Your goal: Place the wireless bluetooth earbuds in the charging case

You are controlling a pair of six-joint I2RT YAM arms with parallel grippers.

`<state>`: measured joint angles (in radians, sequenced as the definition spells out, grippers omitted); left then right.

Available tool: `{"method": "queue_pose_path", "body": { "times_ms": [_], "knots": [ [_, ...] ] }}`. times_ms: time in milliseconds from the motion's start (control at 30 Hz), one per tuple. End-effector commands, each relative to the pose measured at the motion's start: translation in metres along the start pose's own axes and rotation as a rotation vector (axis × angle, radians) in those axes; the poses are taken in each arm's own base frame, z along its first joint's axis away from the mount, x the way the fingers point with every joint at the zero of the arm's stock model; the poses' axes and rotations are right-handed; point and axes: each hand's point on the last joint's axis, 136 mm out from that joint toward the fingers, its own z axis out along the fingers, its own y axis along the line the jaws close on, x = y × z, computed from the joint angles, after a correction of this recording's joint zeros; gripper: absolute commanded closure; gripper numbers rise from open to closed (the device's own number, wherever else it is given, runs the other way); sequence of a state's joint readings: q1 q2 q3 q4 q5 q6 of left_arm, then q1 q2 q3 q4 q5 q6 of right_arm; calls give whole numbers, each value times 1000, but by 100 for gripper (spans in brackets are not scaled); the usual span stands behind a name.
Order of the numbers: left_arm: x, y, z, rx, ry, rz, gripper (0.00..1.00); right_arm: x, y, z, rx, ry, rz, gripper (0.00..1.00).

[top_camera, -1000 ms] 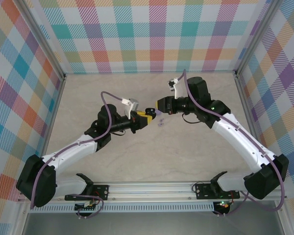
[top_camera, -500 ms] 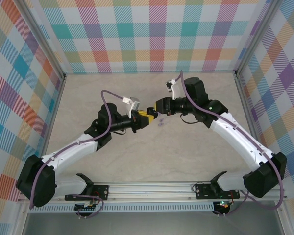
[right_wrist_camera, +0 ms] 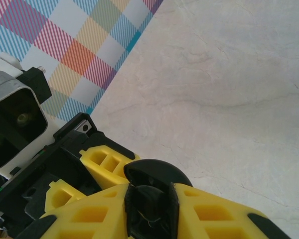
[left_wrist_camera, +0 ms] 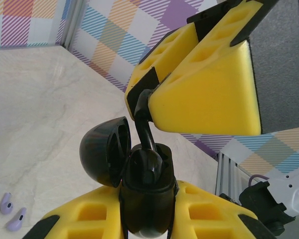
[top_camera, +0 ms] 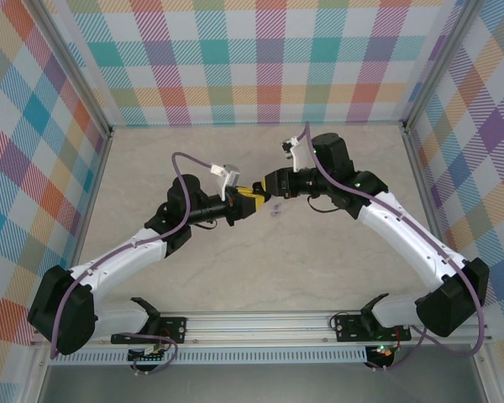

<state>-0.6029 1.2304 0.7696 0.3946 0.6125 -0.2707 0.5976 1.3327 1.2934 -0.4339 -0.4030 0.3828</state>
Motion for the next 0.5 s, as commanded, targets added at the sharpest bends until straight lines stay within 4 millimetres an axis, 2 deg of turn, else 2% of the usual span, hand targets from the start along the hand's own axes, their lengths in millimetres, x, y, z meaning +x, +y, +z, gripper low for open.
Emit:
{"method": "queue_pose_path", "body": {
  "times_ms": [0, 467],
  "knots": [
    [-13, -9, 4, 26, -14, 7, 86, -11, 13, -1, -41, -24, -43, 73],
    [-16, -5, 5, -1, -15, -3, 86, -4, 12, 1, -36, 1, -44, 73]
  ]
}}
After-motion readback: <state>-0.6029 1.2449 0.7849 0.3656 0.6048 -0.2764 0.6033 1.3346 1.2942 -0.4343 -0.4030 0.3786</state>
